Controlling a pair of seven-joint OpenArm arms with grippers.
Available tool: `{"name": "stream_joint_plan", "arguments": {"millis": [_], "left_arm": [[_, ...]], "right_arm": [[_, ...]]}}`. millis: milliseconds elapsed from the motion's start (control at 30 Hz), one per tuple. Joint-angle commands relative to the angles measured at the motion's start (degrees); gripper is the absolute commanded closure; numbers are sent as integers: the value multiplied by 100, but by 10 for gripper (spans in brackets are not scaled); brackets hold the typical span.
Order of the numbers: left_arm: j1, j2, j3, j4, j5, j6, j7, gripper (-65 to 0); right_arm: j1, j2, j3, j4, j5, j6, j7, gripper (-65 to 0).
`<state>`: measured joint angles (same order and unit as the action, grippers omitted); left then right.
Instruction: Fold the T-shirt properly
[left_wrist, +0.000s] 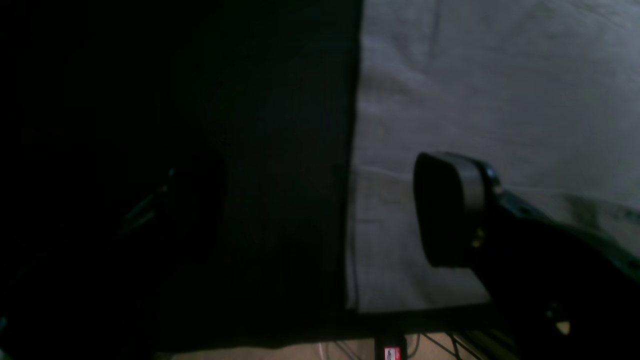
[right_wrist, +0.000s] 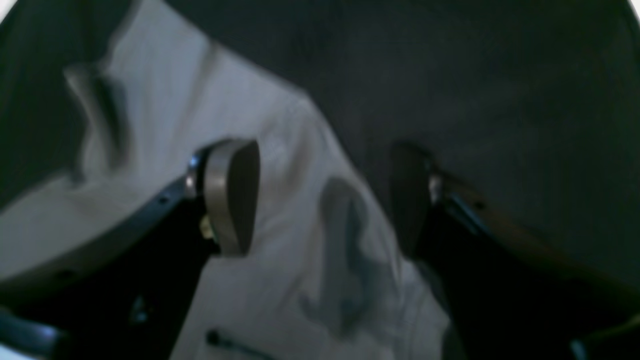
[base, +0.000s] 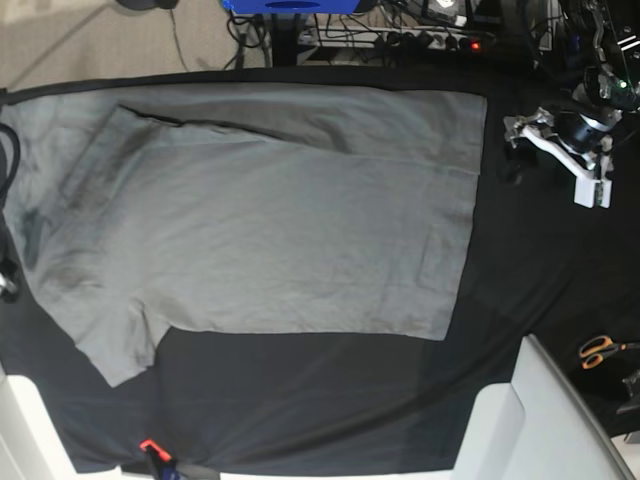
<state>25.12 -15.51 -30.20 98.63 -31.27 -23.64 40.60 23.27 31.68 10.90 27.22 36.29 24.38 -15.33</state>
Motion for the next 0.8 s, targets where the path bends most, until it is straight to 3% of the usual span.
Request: {"name": "stream_joint_plan", "arguments": {"millis": [0, 133, 200, 333, 633, 700, 767], "left_arm": [[33, -115, -53, 84, -34, 3, -91, -571], [112, -133, -71, 102, -34, 3, -91, -571], [147, -133, -71, 111, -34, 3, -91, -571], [156, -124, -71, 84, -25, 3, -91, -571], [156, -98, -71, 93, -34, 3, -91, -571], [156, -106, -71, 84, -34, 3, -91, -571], [156, -106, -71, 84, -25, 3, -91, -571]], "right_arm": [[333, 194, -232, -344, 67, 1, 386, -389], [860, 151, -1164, -1971, 67, 1, 1626, -389], [825, 54, -1393, -2059, 76, -25, 1924, -389], [596, 1, -1639, -2041, 76, -473, 1977, -389], [596, -210, -2202, -2041, 76, -500, 1977, -383], [596, -210, -2219, -2041, 76, -500, 1977, -351], [596, -210, -2228, -2041, 76, -500, 1968, -260]]}}
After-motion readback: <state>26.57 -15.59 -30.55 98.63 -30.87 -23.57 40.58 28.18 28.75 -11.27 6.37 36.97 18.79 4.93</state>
